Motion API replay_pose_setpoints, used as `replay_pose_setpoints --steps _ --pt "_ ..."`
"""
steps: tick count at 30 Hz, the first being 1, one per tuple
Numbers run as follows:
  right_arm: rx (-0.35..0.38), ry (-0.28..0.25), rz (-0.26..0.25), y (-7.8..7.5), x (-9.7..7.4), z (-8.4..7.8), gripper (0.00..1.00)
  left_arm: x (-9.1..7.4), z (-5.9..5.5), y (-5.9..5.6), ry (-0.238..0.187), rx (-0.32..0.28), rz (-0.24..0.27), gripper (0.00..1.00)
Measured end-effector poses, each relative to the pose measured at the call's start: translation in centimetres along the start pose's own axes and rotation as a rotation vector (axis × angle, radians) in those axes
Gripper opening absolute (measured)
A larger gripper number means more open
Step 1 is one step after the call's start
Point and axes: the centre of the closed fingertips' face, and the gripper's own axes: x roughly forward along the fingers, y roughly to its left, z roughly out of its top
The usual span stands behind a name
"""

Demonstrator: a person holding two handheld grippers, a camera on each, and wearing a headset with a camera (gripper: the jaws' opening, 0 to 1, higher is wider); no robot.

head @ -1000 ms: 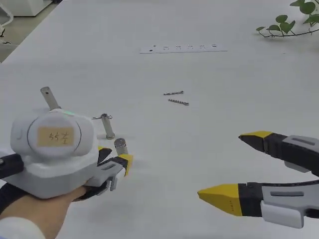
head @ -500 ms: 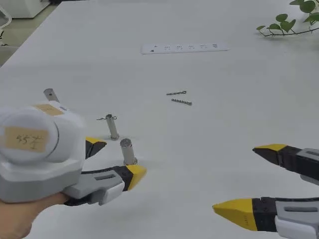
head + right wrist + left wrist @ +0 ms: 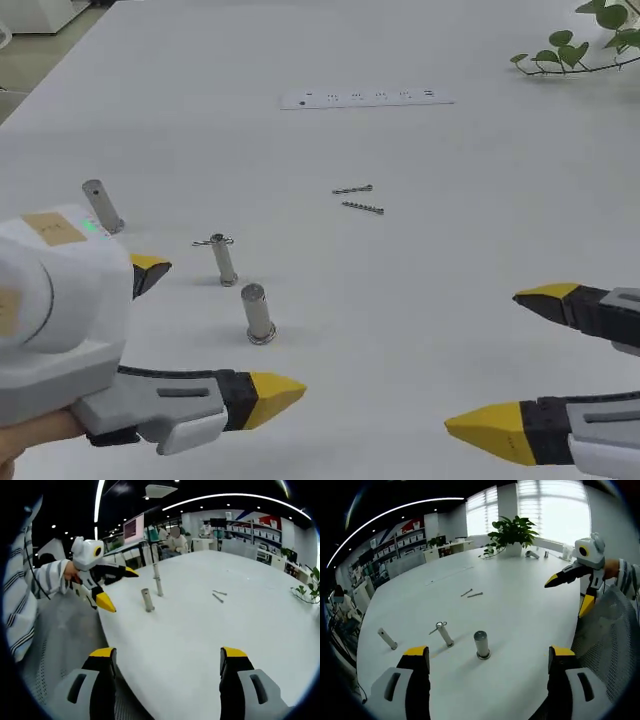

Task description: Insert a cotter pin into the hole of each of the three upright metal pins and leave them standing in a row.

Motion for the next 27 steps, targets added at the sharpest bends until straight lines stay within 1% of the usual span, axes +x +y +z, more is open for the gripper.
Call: replay_pose_setpoints --steps 2,3,5,6,8,11,12,15,19,22,23,24,25,27 --pt "-0.021 0.008 0.011 -0.2 0.1 0.4 0.86 -0.1 -0.4 0.2 0.003 0.001 0.001 0.99" --pt "-0.035 0.018 0.016 -0.3 0.2 0.5 0.86 -0.1 -0.6 0.1 0.003 -0.011 -0.006 0.99" --pt "-0.055 0.038 0.021 -0.6 0.3 0.8 0.86 -0.3 -0.8 0.1 0.004 -0.015 -0.006 0.99" --pt "-0.074 0.041 0.02 -0.9 0.4 1.2 0.86 -0.4 -0.9 0.1 0.002 -0.014 -0.004 0.99" --pt "-0.095 0.045 0.03 -1.3 0.5 1.9 0.87 -0.7 -0.8 0.3 -0.011 -0.028 0.01 0.99" --pt "-0.131 0.058 0.043 -1.8 0.8 2.8 0.87 -0.9 -0.6 0.3 -0.027 -0.057 0.005 1.0" --pt "-0.143 0.065 0.048 -1.9 0.9 3.0 0.87 -1.0 -0.6 0.3 -0.031 -0.059 0.008 1.0" --pt "-0.21 0.09 0.059 -2.6 1.4 4.0 0.87 -1.2 -0.5 0.4 -0.033 -0.057 0.013 1.0" --pt "-0.261 0.107 0.067 -3.6 2.2 5.1 0.87 -1.5 -0.5 0.6 -0.04 -0.059 0.017 1.0" --pt "-0.278 0.111 0.077 -4.2 2.7 5.7 0.87 -1.7 -0.2 0.6 -0.059 -0.057 0.019 1.0" --pt "-0.274 0.101 0.094 -4.2 2.9 6.2 0.87 -1.8 0.0 0.5 -0.069 -0.062 0.017 1.0" --pt "-0.265 0.085 0.108 -4.2 3.2 6.7 0.87 -1.9 0.1 0.5 -0.071 -0.066 0.016 1.0" --pt "-0.26 0.081 0.114 -4.4 3.4 7.1 0.87 -1.9 0.1 0.4 -0.071 -0.066 0.016 1.0" --pt "-0.273 0.083 0.12 -4.7 3.7 7.5 0.87 -2.0 0.2 0.4 -0.069 -0.058 0.017 1.0"
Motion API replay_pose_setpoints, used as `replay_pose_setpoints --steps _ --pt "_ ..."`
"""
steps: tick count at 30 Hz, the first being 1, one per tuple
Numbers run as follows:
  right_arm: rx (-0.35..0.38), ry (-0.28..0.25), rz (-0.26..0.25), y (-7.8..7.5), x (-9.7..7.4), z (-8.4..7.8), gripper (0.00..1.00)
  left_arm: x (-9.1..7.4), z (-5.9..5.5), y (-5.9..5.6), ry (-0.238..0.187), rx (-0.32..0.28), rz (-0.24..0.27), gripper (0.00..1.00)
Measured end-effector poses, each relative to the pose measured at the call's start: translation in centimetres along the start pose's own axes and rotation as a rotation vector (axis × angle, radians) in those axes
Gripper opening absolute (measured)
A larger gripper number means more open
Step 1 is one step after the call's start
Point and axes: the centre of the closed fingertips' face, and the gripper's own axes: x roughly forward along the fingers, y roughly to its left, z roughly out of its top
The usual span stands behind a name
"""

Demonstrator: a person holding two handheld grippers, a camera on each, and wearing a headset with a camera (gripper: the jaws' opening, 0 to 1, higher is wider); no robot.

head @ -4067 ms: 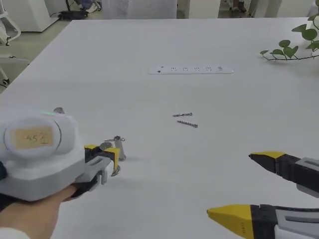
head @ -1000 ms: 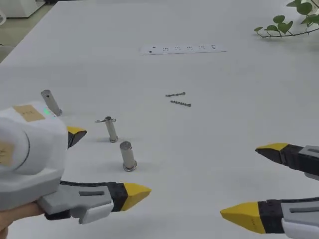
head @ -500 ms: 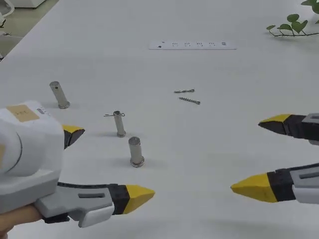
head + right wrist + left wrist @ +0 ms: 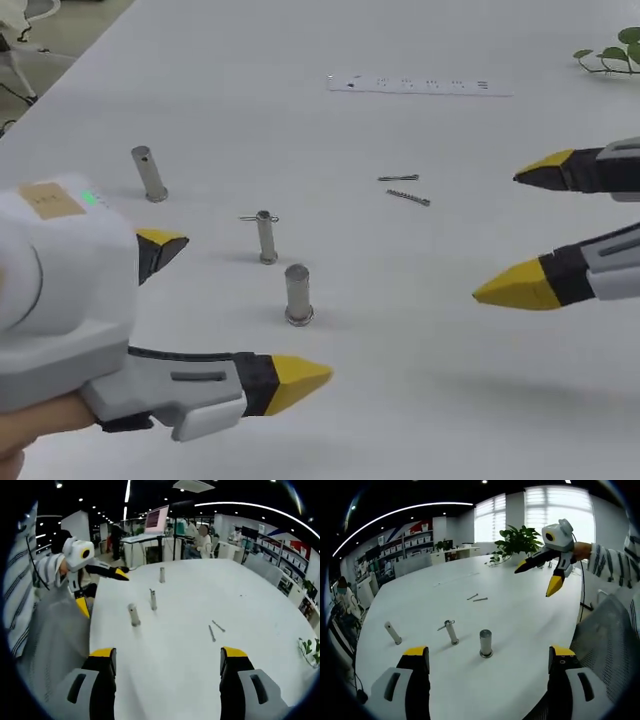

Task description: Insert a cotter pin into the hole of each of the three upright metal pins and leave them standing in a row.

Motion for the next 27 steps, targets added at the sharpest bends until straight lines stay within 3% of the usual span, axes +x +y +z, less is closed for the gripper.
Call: replay_pose_setpoints --steps 7,11,27 --pt "-0.066 0.085 0.022 -1.8 1.8 -0.7 0.87 0.0 0.2 -0.3 -0.003 0.007 0.001 1.0" --pt "-0.069 0.11 0.038 -2.5 2.8 -1.2 0.86 0.0 0.1 -0.3 0.015 0.008 0.005 1.0" --pt "-0.081 0.207 0.089 -5.0 7.6 -2.4 0.85 0.2 0.8 -0.8 -0.004 -0.018 -0.015 0.99"
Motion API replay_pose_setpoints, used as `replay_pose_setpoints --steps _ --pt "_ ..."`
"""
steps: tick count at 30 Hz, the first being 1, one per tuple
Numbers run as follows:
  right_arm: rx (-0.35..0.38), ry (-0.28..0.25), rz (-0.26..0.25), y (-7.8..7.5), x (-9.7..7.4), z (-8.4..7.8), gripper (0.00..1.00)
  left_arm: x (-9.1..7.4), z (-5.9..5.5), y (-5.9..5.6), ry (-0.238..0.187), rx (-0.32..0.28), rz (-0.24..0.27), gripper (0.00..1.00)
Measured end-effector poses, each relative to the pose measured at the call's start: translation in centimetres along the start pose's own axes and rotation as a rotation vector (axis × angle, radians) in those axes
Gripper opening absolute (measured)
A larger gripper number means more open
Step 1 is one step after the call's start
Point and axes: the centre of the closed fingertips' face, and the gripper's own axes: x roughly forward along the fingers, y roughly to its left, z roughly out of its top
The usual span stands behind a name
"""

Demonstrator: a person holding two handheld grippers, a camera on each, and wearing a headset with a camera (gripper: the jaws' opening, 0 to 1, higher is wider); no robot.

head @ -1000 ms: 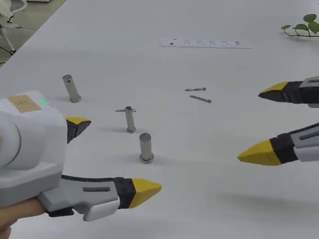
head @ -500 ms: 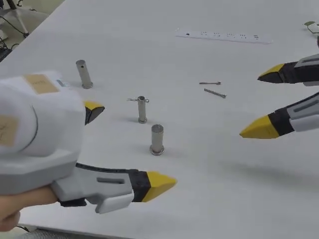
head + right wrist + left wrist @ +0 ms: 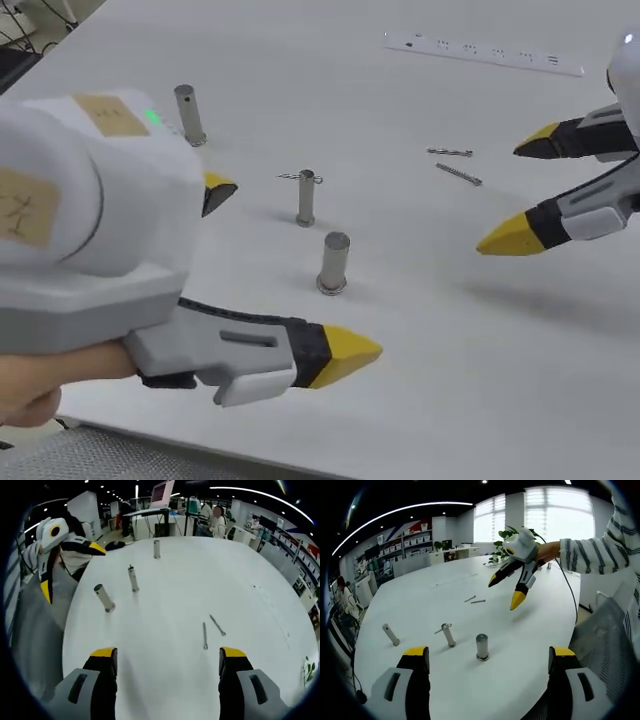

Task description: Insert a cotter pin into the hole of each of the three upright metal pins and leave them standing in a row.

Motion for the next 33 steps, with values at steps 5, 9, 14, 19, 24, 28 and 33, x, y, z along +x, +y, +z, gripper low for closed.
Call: replay_pose_setpoints --steps 5,9,14,19,24,28,33 --pt "0.017 0.005 0.012 -0.5 0.9 0.2 0.83 0.1 0.5 -0.1 -0.021 -0.008 -0.017 0.99" --pt "0.02 0.027 0.025 -1.3 1.9 0.0 0.83 0.2 0.4 0.0 -0.02 -0.023 -0.035 0.99" --pt "0.015 0.061 0.025 -1.9 2.6 -0.3 0.82 0.5 -0.7 0.0 0.02 -0.011 -0.043 0.99" --pt "0.023 0.124 0.001 -2.7 3.1 -1.0 0.76 0.6 -1.0 0.0 0.026 -0.032 -0.055 0.99" --pt "0.036 0.135 0.0 -3.7 3.7 -1.2 0.7 0.6 -1.1 0.2 0.018 -0.047 -0.043 1.0" --pt "0.028 0.138 0.007 -3.9 4.1 -1.0 0.65 0.6 -1.1 0.5 0.017 -0.063 -0.036 0.99" --pt "0.023 0.147 0.021 -3.9 4.5 -0.8 0.59 0.5 -1.3 0.8 0.014 -0.097 -0.029 0.94"
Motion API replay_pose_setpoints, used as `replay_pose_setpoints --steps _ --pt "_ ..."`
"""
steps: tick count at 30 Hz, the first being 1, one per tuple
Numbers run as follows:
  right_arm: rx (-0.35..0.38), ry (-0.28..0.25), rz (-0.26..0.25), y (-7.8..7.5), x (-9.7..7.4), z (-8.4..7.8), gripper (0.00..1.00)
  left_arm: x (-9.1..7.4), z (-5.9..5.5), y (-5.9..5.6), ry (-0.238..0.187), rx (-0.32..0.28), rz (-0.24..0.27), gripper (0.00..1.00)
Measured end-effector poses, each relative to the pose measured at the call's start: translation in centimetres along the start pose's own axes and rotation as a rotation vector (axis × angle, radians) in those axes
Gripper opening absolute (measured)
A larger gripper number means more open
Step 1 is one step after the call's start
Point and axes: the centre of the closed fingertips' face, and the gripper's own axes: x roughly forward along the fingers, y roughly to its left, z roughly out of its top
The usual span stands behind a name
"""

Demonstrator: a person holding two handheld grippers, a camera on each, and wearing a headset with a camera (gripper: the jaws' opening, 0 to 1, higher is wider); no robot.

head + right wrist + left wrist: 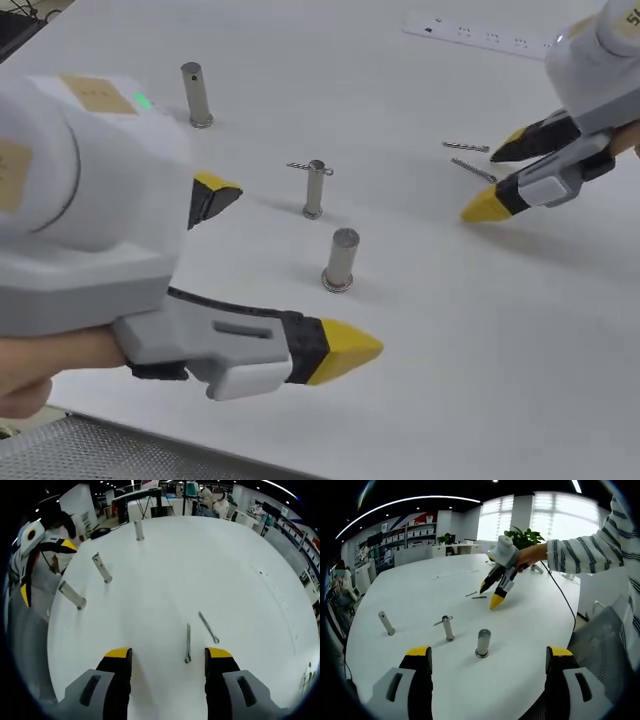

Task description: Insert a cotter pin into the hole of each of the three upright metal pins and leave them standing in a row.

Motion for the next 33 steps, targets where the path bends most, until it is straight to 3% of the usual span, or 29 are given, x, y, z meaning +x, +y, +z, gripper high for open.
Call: replay_pose_setpoints --steps 11,17,20,24,27,33 --pt "-0.006 0.022 0.014 0.1 0.2 0.1 0.49 -0.2 0.0 0.0 -0.005 0.014 0.001 0.95" --pt "0.016 0.032 0.003 -0.1 0.2 0.2 0.36 -0.3 -0.1 -0.1 -0.001 0.012 0.0 0.95" --pt "0.038 0.035 0.0 -0.3 0.1 0.2 0.34 -0.4 -0.3 0.0 0.009 0.0 0.004 0.96" --pt "0.014 0.051 -0.016 -0.5 0.1 0.1 0.29 -0.4 -0.5 0.0 0.011 0.003 0.001 0.96" --pt "0.008 0.058 -0.016 -0.7 0.2 0.1 0.28 -0.3 -0.5 -0.2 0.005 0.039 -0.001 0.96" --pt "0.013 0.06 -0.025 -0.9 0.2 0.1 0.25 -0.3 -0.6 -0.4 0.015 0.032 -0.006 0.96"
